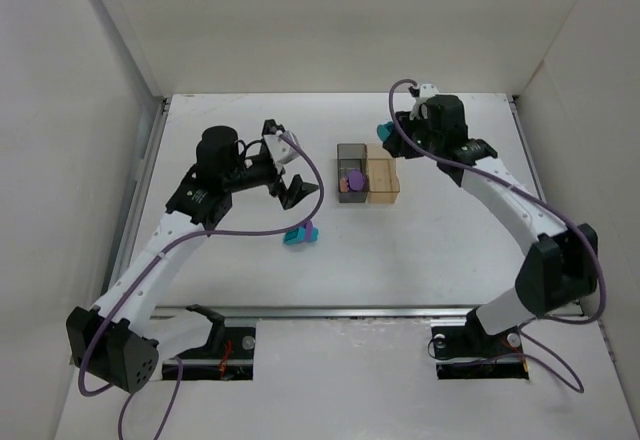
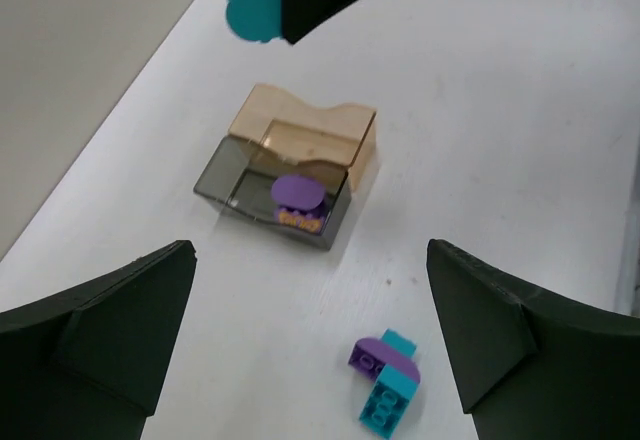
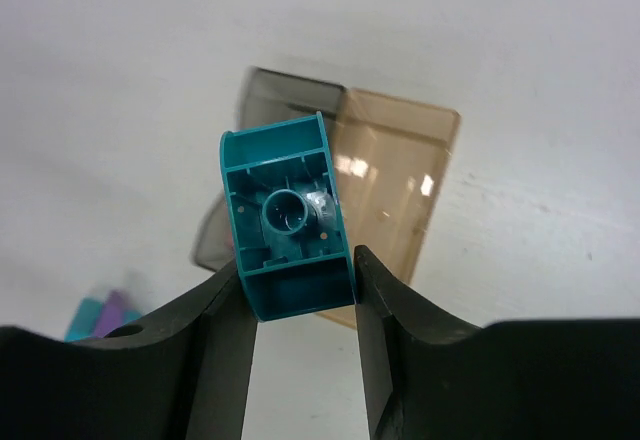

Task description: Sort the legos into containers by color

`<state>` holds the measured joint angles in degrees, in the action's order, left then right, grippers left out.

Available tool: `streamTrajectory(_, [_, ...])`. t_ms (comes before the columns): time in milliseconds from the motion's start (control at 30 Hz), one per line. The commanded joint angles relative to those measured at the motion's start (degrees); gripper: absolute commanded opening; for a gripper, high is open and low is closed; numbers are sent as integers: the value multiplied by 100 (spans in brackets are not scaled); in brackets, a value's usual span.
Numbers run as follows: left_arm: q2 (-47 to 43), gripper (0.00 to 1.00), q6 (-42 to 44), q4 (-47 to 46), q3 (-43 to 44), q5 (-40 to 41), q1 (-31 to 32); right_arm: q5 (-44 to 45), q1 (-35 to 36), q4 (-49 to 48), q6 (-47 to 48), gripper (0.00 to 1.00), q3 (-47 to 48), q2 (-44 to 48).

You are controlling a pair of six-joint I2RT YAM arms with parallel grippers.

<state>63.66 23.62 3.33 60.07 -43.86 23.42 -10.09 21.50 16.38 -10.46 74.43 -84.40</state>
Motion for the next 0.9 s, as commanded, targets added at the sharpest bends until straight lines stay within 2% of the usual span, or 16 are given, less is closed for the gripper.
streamTrajectory(0, [-178,100,915,518,-153,589,13,639,-40,216,-546,0,-35,-488])
streamTrajectory(133, [-178,92,2030,1124,-530,475,13,771,-40,479,-440,0,202,-1034])
streamTrajectory(267, [-231,85,2533,1406,-839,536,13,832,-93,550,-387,0,265,-1315])
streamTrajectory(300, [-231,84,2656,1598,-909,536,13,833,-93,602,-387,7,395,-1368])
streamTrajectory(367, [-231,82,2981,1784,-979,413,13,833,-93,805,-448,13,501,-1508])
streamTrajectory(400, [-231,80,3043,1898,-980,352,13,885,-93,857,-448,22,502,-1509])
streamTrajectory(433, [-231,79,3113,1951,-1032,351,13,886,-93,858,-509,47,563,-1509])
streamTrajectory(533, [-231,77,3631,2327,-1094,132,13,938,-93,910,-563,77,624,-1457])
streamTrajectory(667, [-231,78,4440,2690,-1331,0,13,745,-32,1033,-510,89,888,-1325])
streamTrajectory(867, [374,87,5502,2944,-1472,0,13,746,100,1183,-387,89,1082,-956])
